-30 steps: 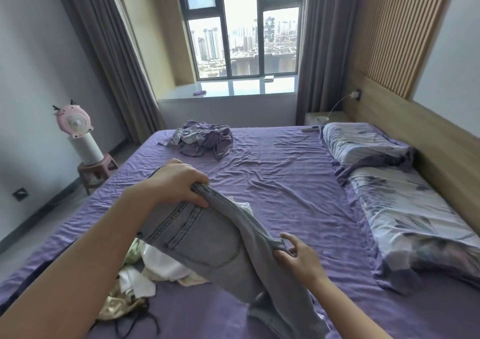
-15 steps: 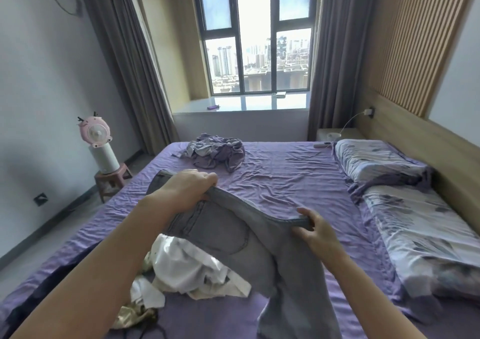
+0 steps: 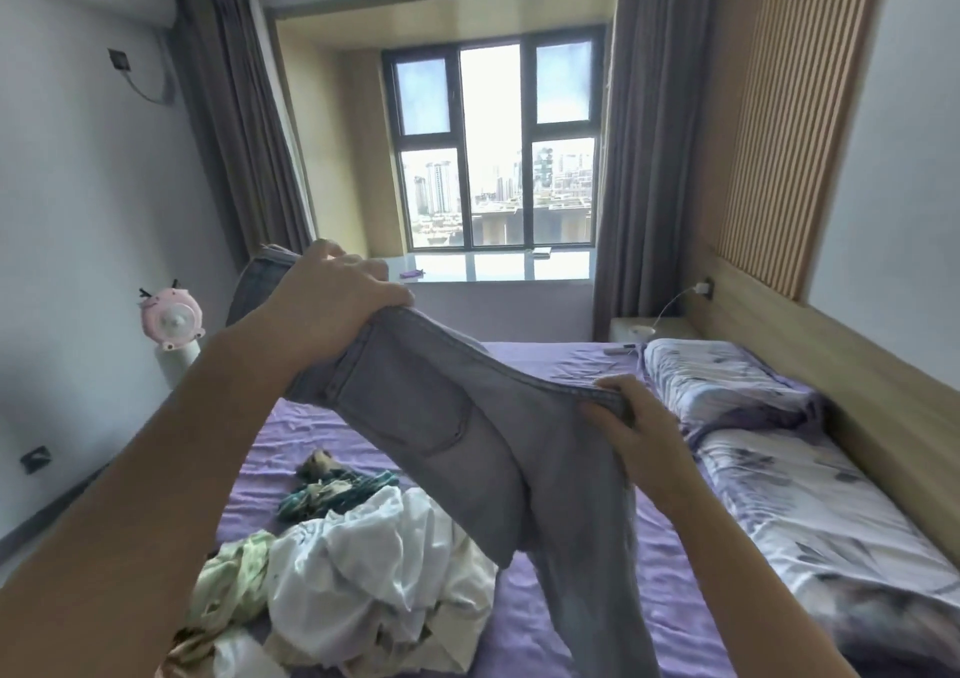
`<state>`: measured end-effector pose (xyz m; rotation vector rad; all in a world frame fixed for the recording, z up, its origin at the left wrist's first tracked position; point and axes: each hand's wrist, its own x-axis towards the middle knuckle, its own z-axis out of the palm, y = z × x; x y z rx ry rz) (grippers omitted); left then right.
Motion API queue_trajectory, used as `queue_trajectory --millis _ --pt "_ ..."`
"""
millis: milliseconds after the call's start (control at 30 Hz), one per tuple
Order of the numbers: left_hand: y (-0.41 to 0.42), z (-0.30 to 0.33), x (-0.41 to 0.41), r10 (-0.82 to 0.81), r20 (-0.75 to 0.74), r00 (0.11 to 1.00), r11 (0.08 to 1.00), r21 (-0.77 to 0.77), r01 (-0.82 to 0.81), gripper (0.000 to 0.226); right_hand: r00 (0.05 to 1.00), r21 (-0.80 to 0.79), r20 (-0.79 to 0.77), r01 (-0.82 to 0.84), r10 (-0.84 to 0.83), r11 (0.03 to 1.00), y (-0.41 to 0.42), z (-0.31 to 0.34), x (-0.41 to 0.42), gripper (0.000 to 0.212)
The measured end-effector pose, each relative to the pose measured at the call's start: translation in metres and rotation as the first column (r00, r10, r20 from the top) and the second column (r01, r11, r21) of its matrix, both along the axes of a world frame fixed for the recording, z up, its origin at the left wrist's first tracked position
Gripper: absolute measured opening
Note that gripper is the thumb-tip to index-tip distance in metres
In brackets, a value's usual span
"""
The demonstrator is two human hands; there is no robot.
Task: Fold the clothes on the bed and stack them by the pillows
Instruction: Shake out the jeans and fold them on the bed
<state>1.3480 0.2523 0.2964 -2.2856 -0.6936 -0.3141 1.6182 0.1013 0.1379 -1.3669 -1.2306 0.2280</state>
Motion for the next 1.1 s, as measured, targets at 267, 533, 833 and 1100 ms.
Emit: queue_trajectory --millis 267,533,833,1100 --pt "-0.047 0.003 0.043 -0.124 -0.044 0.991 0.961 -0.252 0.109 0.037 0.964 0.003 -0.251 0.093 -0.090 0.996 -0.043 -0.014 0.038 0.012" --pt "-0.083 -0.005 0.099 -0.279 -0.056 0.959 0.720 -0.673 0.170 0.030 0.996 -0.073 -0.088 -0.003 -0.003 0.997 -0.109 0.006 0.115 0.014" --pt "-0.053 -0.091 0.070 -0.226 -0.320 0.920 0.399 -0.892 -0.212 0.028 0.894 -0.735 -0.022 -0.318 0.447 0.599 -0.045 -0.036 0.107 0.016" --pt "0.008 -0.391 -0.016 -0.087 -0.557 0.826 0.084 -0.830 -0.551 0.037 0.890 -0.921 0.074 -0.112 0.450 0.374 0.045 -0.312 -0.004 0.023"
